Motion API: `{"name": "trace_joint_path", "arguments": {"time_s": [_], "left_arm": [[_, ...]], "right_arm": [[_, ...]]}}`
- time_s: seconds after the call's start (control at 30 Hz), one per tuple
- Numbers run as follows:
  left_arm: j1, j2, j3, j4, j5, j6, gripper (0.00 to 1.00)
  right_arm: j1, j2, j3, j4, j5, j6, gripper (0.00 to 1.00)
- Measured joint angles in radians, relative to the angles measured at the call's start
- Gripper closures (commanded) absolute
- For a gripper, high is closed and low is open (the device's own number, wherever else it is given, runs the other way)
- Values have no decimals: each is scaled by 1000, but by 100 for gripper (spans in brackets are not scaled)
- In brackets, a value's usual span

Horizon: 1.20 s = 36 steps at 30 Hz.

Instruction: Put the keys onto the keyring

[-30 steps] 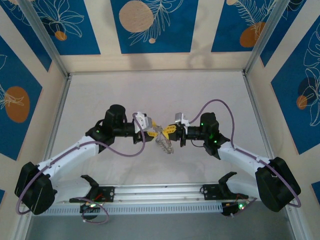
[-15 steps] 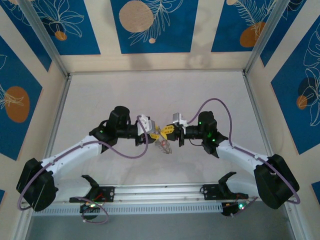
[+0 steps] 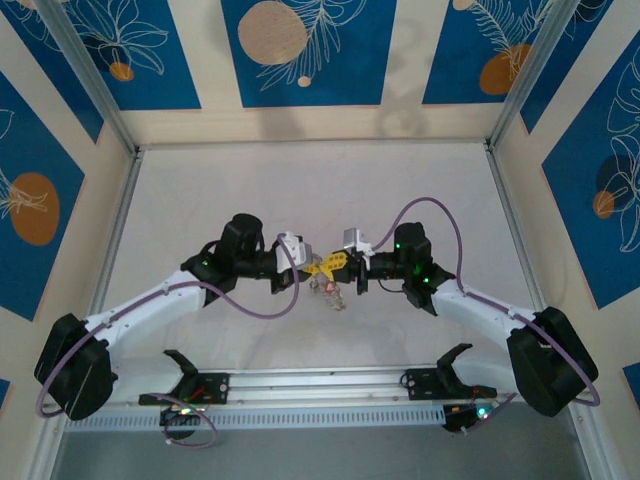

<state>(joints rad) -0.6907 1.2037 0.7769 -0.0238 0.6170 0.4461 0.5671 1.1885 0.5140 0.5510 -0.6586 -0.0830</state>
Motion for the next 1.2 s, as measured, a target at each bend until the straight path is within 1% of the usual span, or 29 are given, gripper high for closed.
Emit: {"name": "trace_joint_path", "arguments": {"time_s": [0.13,0.33,0.43,0.6,0.73,0.87,0.97,1.03,1.13,1.2], "left_arm": [[-1,2,0,-16,-6,8,100],[-13,12,39,-96,-35,26,100],[-24,23,72,-139,-61,39,100],[-46,43,116,-193,-107,58,100],[-59,52,133,-225,-132,63,100],[-64,63,142,-251,-147,69,100],[-65,74,153,-270,-151,70,100],[-65,78,156,-279,-151,70,100],[-65,83,159,-291,-151,69,100],[-65,83,159,-294,-151,69,100]], "right_arm": [[3,0,20,-70,2,-60,100],[12,-21,72,-251,29,-201,100],[14,-29,115,-355,53,-268,98],[18,-26,208,-562,101,-370,92],[28,-18,250,-673,135,-426,87],[32,-4,274,-745,148,-461,87],[33,5,285,-776,159,-473,91],[34,10,287,-784,163,-478,93],[39,21,292,-793,166,-480,88],[44,31,296,-797,167,-480,87]]}}
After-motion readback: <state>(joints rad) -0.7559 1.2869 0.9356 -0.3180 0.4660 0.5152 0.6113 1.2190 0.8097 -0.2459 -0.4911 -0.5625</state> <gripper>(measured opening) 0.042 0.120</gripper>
